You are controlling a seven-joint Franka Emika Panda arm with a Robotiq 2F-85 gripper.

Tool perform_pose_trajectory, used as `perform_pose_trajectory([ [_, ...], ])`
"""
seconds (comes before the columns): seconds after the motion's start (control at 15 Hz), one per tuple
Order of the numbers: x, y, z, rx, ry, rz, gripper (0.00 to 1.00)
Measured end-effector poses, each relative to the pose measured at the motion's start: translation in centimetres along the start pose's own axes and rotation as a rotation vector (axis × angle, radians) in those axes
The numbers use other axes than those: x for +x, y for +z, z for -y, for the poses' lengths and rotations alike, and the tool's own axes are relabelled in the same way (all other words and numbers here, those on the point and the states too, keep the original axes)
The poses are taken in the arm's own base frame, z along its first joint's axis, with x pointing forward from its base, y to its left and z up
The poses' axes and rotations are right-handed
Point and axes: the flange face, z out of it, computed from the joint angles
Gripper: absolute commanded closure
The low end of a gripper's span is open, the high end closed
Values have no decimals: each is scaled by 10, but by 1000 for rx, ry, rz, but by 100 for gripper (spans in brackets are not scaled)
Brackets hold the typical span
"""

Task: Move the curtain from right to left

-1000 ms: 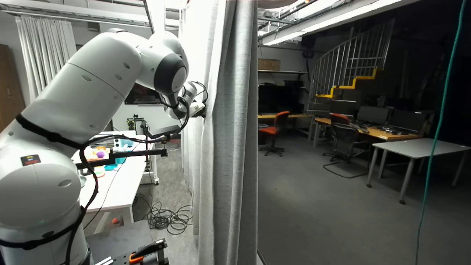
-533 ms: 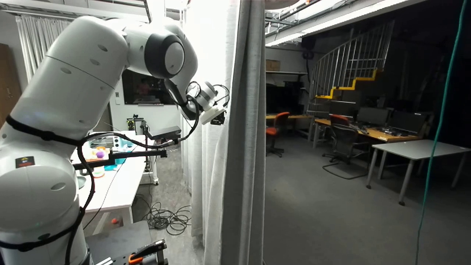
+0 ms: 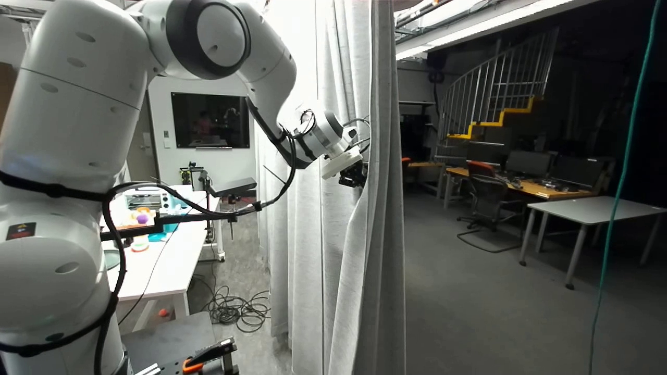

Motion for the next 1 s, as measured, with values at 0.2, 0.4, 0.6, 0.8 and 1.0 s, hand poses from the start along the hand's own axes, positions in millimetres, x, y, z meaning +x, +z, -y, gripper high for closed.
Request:
perform_pose_trajectory([
  [0.2,-21,-6,-14,20,39,44,100],
  [0.4,-40,-17,-19,40,82,90,81],
  [0.6,-78,-3,-9,85,119,226,73],
  [0.8,-120,23,14,166,149,397,42],
  [1.0,-148,32,25,283,172,546,20],
])
